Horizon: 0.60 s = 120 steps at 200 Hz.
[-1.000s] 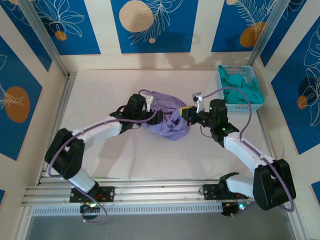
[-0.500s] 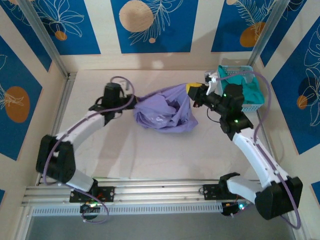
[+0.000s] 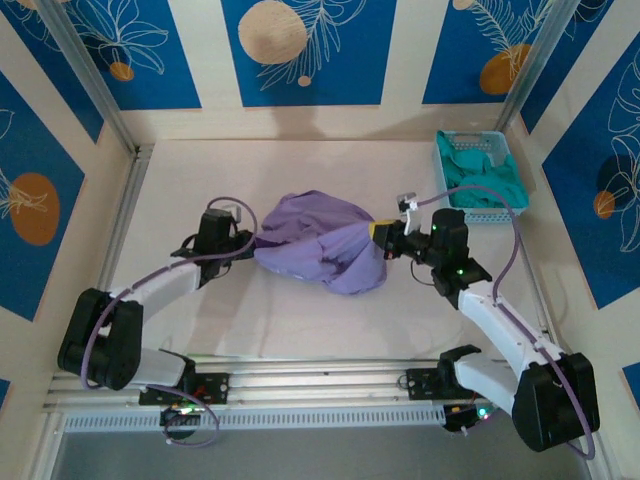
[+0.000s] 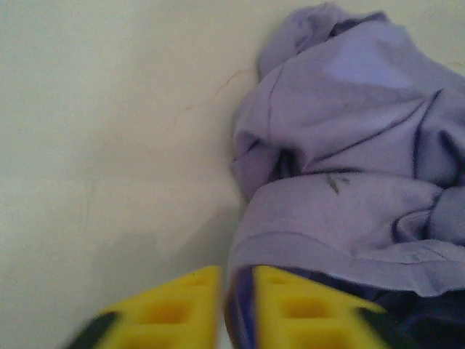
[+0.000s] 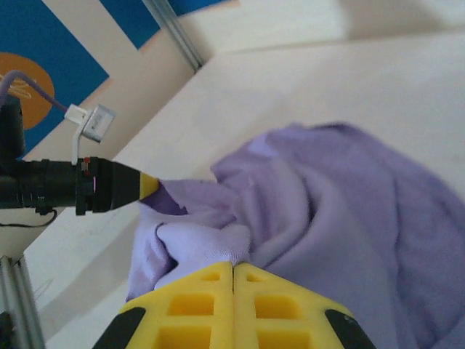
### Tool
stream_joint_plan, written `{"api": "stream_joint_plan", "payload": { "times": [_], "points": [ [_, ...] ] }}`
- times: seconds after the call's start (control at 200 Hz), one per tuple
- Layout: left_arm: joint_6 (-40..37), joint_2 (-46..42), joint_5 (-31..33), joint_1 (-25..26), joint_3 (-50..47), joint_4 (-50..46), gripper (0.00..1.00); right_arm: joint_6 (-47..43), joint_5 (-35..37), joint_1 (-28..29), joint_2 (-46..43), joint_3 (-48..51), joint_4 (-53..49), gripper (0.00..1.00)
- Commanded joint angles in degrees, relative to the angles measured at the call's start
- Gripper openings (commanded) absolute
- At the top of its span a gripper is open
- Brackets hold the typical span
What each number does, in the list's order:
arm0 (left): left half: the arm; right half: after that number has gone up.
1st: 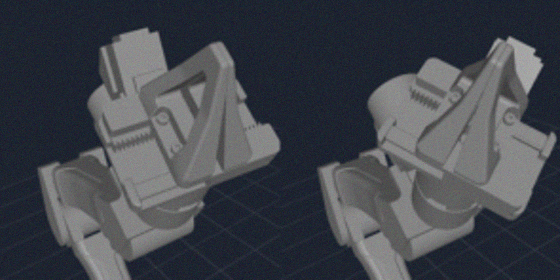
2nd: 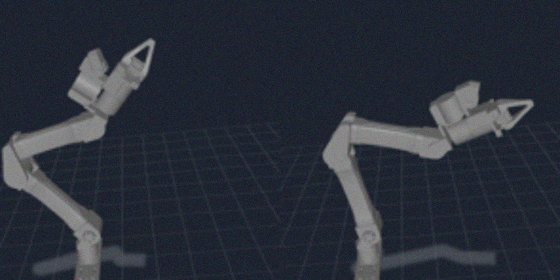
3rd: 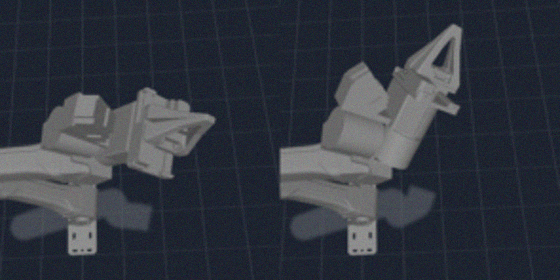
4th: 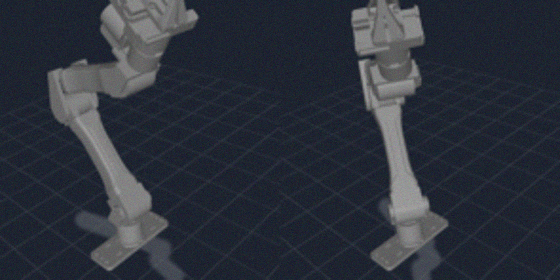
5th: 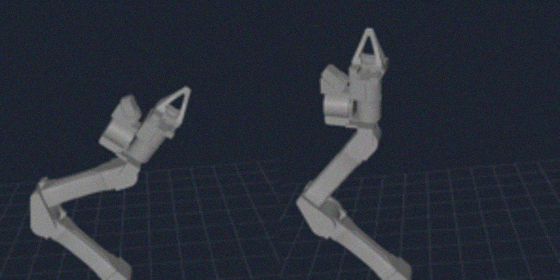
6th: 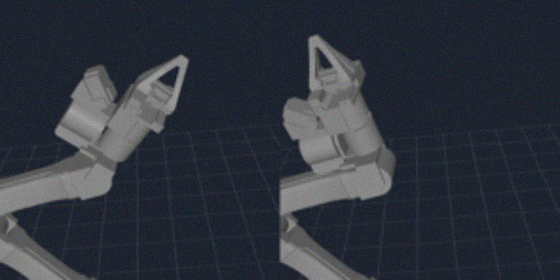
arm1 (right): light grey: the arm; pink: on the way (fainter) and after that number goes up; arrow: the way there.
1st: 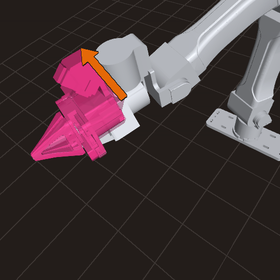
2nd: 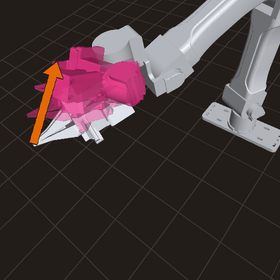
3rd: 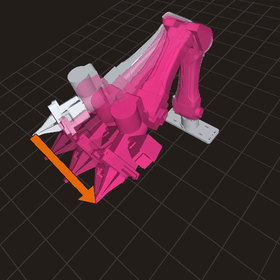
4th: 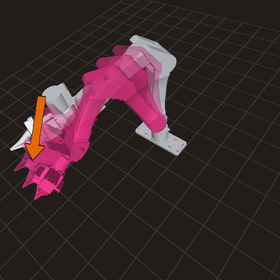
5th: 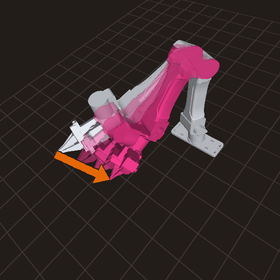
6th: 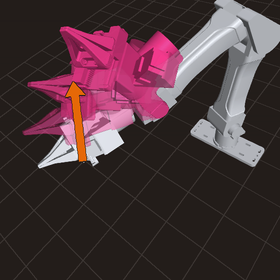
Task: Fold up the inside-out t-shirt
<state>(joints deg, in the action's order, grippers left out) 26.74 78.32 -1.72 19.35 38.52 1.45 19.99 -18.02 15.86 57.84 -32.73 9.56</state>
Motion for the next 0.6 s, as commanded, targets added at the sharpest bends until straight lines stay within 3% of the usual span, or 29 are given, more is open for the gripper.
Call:
{"api": "stream_joint_plan", "payload": {
  "times": [0.0,0.19,0.365,0.595],
  "points": [
    [-1.6,-3.5,-1.5,1.1,-0.2,-0.3,0.39,2.0,-2.7,1.9,-2.0,2.0,-3.3,0.0],
    [-7.0,-4.2,0.9,5.5,2.2,-2.1,0.54,7.6,1.2,7.1,-4.0,5.3,-14.0,0.0],
    [-13.3,5.2,0.5,11.4,10.4,-7.0,0.59,9.2,5.2,8.2,-3.6,5.0,-16.8,0.0],
    [-8.9,7.6,3.9,16.0,12.6,-11.5,0.6,7.7,5.6,8.1,-1.5,3.1,-16.5,0.0]
  ]
}}
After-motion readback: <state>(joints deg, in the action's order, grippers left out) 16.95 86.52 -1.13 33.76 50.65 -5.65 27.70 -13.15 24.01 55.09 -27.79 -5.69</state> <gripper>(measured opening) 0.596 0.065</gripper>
